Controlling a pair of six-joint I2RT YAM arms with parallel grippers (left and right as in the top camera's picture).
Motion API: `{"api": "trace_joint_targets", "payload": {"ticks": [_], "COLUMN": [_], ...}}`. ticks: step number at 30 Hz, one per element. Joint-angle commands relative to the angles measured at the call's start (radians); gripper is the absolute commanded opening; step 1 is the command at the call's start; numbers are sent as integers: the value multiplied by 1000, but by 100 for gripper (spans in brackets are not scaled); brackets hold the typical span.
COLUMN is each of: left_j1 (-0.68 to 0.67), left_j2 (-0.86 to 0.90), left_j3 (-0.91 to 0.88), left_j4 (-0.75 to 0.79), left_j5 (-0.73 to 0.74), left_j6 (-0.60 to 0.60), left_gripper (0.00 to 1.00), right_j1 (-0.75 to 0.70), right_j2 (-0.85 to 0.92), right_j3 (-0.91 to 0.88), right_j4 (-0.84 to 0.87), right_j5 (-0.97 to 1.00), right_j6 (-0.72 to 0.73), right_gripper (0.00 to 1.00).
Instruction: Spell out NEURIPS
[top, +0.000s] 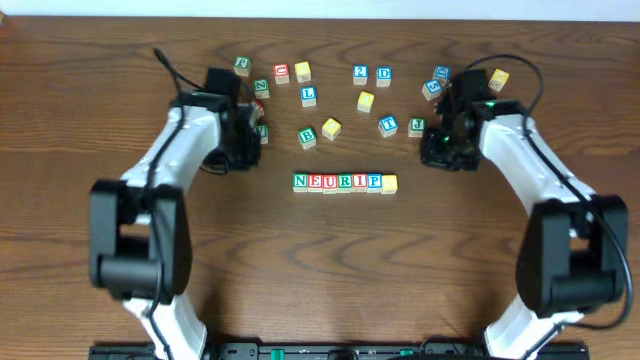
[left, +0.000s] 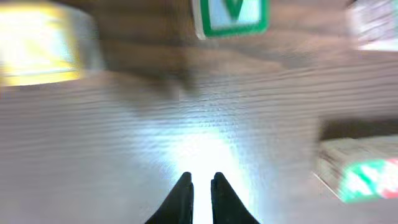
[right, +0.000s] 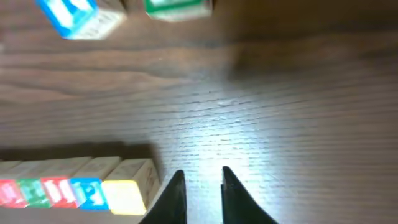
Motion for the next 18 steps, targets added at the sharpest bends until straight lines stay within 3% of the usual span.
{"api": "trace_joint_targets", "payload": {"ticks": [1, 10, 14, 17, 18], "left_j1": [47, 99, 100, 100, 100], "left_j2": [-164, -386, -433, -445, -447], "left_j3": [34, 34, 34, 34, 34], "left_j4": [-21, -37, -43, -57, -64], "left_j5": [-14, -14, -14, -14, -14], "left_j6": [15, 15, 15, 15, 15], "left_gripper": [14, 31, 41, 43, 49], "right_j1": [-23, -27, -27, -27, -27], "right_j2": [-96, -227, -275, -301, -308], "right_j3": [14, 14, 14, 14, 14], "right_j4": [-6, -29, -61, -85, -90], "right_j5": [-1, -1, 0, 0, 0], "right_j6": [-19, -23, -49, -60, -61], "right_gripper": [16, 23, 25, 28, 29]}}
